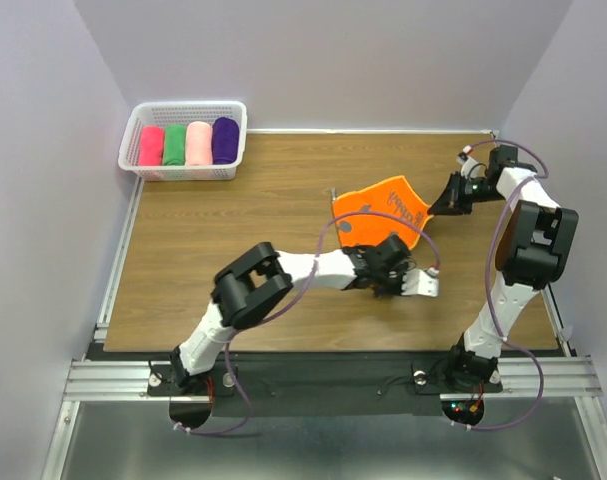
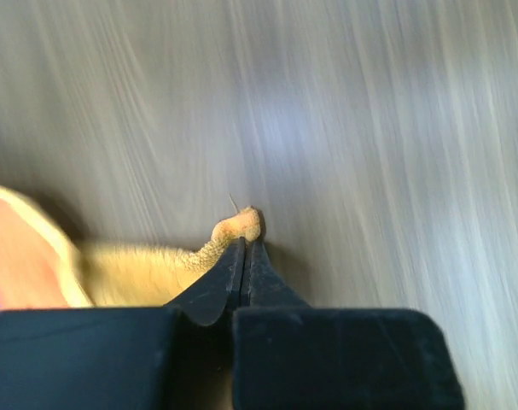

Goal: Roll the towels
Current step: Flatten the towel

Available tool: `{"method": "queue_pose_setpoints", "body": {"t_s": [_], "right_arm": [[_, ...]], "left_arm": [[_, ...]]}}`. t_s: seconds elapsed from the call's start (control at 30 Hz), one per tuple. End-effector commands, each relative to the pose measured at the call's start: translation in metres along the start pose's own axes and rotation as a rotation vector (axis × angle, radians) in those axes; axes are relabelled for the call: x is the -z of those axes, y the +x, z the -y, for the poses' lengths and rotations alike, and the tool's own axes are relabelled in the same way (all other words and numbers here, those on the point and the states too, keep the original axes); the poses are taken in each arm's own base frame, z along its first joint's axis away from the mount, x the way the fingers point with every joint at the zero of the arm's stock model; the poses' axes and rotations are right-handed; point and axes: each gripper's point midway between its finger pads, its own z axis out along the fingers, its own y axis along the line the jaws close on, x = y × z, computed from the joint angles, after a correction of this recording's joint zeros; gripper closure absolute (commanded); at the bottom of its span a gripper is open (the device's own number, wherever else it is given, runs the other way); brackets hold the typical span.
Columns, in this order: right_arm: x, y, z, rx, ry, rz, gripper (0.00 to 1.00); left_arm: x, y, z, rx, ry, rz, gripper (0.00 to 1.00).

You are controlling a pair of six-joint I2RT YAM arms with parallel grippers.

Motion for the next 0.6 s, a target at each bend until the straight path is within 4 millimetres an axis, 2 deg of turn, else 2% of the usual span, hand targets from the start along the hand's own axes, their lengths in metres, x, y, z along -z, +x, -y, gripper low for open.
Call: {"method": "queue_pose_setpoints", "body": {"t_s": [0.0,0.03,0.1,0.13,0.17,0.23,0.27,0.3,0.33,0.37,0.47,0.5,0.53,0.57], "right_arm": [[0.034,-0.039,-0.031,0.053,-0.039,0.125,0.99],[0.035,-0.039,-0.033,0.051,-0.046,0.126,0.99],[0.037,-0.038,-0.039,0.045,-0.061,0.129,0.99],[0.037,-0.035,-0.041,0.044,-0.068,0.125,0.99],[0.038,-0.032,-0.042,0.046,-0.069,0.123,0.99],[0.037,-0.019,-0.038,0.044,-0.052,0.106,0.99],[0.041,-0.015,-0.04,0.057,-0.041,0.11,0.99],[0.042,-0.006,-0.036,0.062,-0.018,0.104,0.99],[0.043,-0.007,-0.032,0.066,-0.005,0.107,0.99],[0.044,0.001,-0.029,0.062,0.007,0.102,0.99],[0.055,0.006,-0.013,0.049,0.04,0.117,0.99],[0.06,0.006,-0.009,0.044,0.038,0.127,0.99],[0.063,0.006,-0.008,0.041,0.035,0.131,0.99],[0.065,0.006,-0.007,0.038,0.037,0.134,0.99]], "left_arm": [[0.103,0.047,0.004,0.027,0.034,-0.151,1.0],[0.116,0.058,0.009,0.018,0.039,-0.181,1.0],[0.145,0.064,0.003,-0.049,0.028,-0.204,1.0],[0.174,0.064,-0.002,-0.064,0.008,-0.209,1.0],[0.187,0.076,0.001,-0.092,0.015,-0.238,1.0],[0.21,0.089,0.002,-0.136,0.007,-0.271,1.0],[0.229,0.106,0.006,-0.178,0.019,-0.312,1.0],[0.245,0.11,0.008,-0.222,0.018,-0.325,1.0],[0.247,0.125,0.01,-0.2,0.023,-0.355,1.0],[0.26,0.146,0.016,-0.211,0.027,-0.395,1.0],[0.282,0.179,0.02,-0.24,-0.016,-0.458,1.0],[0.289,0.188,0.016,-0.235,-0.045,-0.471,1.0],[0.296,0.181,0.009,-0.261,-0.1,-0.442,1.0],[0.297,0.186,0.012,-0.268,-0.105,-0.434,1.0]]}}
